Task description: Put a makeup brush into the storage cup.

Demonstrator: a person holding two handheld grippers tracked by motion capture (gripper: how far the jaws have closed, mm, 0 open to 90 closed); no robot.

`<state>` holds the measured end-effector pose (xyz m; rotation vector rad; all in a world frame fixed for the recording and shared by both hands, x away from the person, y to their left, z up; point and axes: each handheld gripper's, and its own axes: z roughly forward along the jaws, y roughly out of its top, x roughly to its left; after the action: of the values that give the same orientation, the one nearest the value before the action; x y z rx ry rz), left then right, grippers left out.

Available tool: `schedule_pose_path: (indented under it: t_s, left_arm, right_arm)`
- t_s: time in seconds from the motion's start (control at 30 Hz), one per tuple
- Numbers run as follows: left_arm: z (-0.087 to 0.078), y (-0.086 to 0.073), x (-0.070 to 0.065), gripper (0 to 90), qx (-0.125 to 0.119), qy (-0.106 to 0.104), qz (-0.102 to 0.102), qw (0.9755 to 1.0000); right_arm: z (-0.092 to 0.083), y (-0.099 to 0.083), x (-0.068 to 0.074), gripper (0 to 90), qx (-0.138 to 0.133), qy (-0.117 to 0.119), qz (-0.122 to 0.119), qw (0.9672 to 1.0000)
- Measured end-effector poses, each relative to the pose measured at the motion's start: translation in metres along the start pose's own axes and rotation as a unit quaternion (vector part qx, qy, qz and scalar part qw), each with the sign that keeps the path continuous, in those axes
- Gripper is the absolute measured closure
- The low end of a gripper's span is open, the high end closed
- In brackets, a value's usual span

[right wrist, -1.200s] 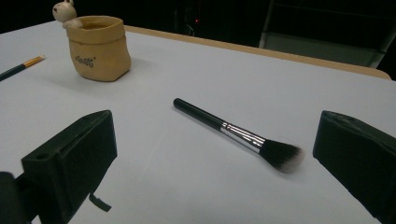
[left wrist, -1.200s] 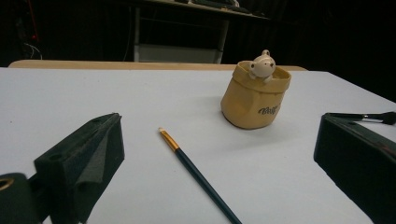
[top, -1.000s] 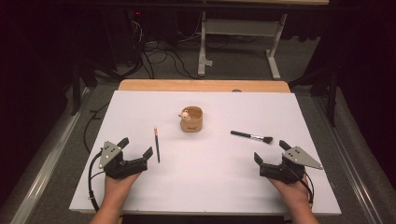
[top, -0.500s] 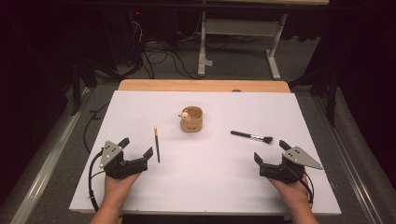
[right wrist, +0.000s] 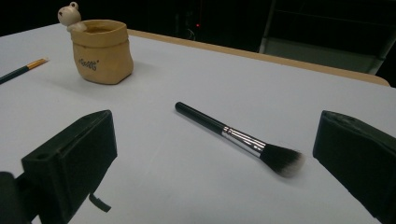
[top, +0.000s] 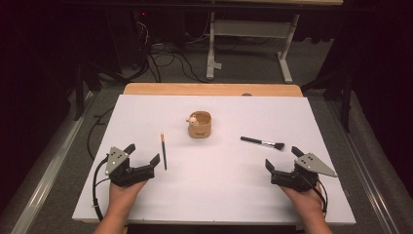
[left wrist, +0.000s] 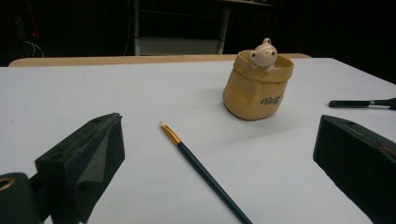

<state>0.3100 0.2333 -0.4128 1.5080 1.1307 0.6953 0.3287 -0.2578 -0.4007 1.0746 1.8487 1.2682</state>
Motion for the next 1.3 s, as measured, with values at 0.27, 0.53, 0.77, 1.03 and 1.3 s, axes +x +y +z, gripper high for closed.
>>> schedule_pose_path:
  t_s: [0.27, 0.53, 0.77, 1.03, 1.3]
  left_arm:
    - [0.0002, -0.0001, 0.0, 3.0, 0.001, 0.0, 0.001, 1.0]
    - [0.0003, 0.0003, -0.0003, 4.7, 0.007, 0.001, 0.007, 1.0]
    - [0.002, -0.0002, 0.0008, 6.1, 0.023, 0.001, 0.009, 0.9997]
    - [0.0042, -0.0011, 0.0032, 6.8, 0.04, 0.003, 0.007, 0.9992]
    - [0.0056, -0.0019, 0.0038, 6.7, 0.053, 0.015, 0.01, 0.9984]
  right_arm:
    - [-0.0006, 0.0, 0.0002, 1.0, 0.003, -0.002, -0.001, 1.0]
    - [-0.0007, 0.0001, 0.0005, 1.0, 0.002, -0.002, -0.001, 1.0]
    - [-0.0007, 0.0001, 0.0004, 1.1, 0.002, -0.002, -0.001, 1.0]
    - [-0.001, 0.0004, 0.0001, 1.2, 0.0, -0.002, -0.005, 1.0]
    - [-0.002, 0.0007, 0.0004, 2.3, -0.006, -0.003, -0.008, 0.9999]
